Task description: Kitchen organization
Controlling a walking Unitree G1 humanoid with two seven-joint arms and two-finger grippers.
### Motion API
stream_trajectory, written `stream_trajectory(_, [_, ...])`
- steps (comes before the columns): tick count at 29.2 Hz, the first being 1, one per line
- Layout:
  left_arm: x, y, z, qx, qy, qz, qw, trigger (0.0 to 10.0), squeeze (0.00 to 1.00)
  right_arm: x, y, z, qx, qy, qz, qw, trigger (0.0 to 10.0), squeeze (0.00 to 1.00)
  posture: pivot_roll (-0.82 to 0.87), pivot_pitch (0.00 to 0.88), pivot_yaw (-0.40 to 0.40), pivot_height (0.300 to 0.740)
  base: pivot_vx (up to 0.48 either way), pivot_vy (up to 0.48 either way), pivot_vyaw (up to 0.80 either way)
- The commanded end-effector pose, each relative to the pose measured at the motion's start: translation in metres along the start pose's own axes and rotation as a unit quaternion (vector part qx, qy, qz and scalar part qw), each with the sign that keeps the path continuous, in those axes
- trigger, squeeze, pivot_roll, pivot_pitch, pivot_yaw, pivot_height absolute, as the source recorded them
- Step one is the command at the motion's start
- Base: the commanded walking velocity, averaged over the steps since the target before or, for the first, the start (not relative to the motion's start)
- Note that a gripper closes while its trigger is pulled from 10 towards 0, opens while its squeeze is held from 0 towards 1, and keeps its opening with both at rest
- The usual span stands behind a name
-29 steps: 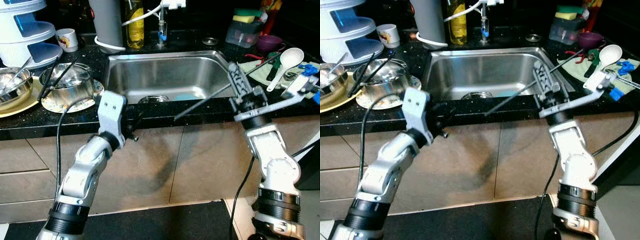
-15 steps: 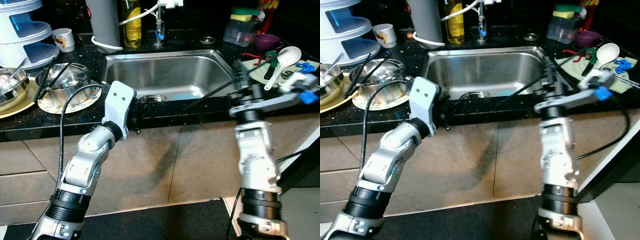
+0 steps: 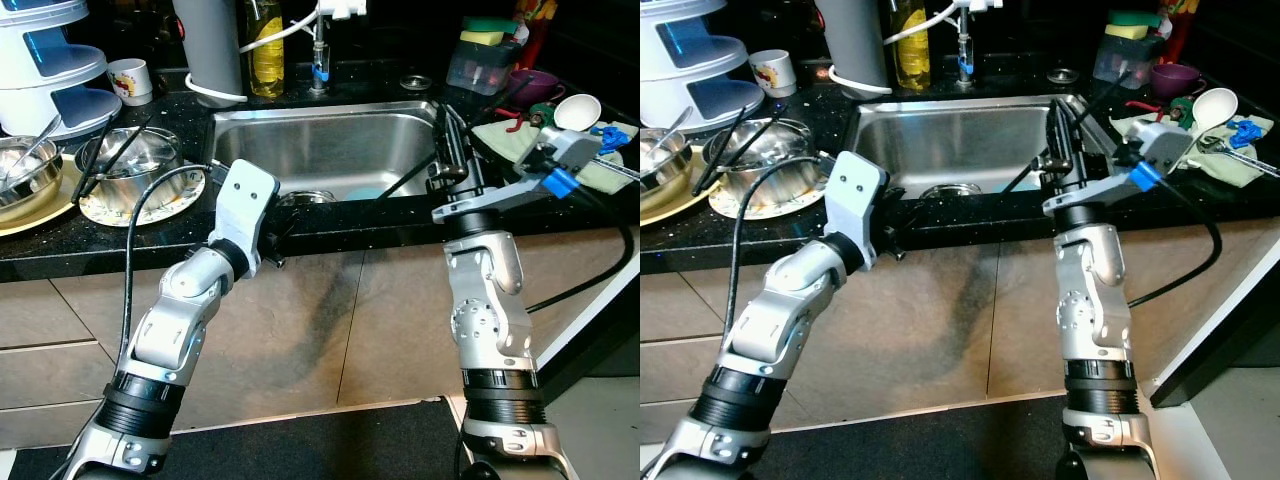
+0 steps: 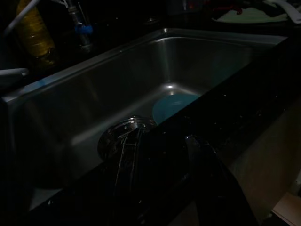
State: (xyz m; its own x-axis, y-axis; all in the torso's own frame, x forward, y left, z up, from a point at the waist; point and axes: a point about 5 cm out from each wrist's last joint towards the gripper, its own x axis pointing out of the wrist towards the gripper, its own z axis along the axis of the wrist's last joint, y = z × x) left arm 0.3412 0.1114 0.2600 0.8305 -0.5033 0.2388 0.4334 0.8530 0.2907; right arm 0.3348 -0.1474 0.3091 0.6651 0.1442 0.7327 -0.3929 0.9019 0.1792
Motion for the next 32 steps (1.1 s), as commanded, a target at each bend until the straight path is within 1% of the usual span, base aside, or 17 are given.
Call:
stream_trajectory(1, [0.0001,0.0002,0.0010,-0.001,-0.005,-0.004,1.000,10.0,0.00,0.0031,0.0026,0.0017,-0.017,-0.007,0.014,1.000,10.0,0.00,-0.04,0.149,-0.007,0.740,0.307,0.000,0.00])
stream_trajectory(8, [-0.0002,-0.0007,0.0014,-0.005,-0.007,-0.009,1.000,10.0,0.00,0.0025,0.0021,0.0015,-0.030,-0.009,0.018,0.999,10.0,0.00,-0.04,0.151,-0.004,0.740,0.338,0.000,0.00])
stream_trajectory(32, [0.0020,-0.0028,0.0041,-0.002,-0.012,-0.019,1.000,10.0,0.00,0.0031,-0.0017,0.0019,-0.046,-0.015,0.017,0.999,10.0,0.00,-0.04,0.155,0.000,0.740,0.351,0.000,0.00])
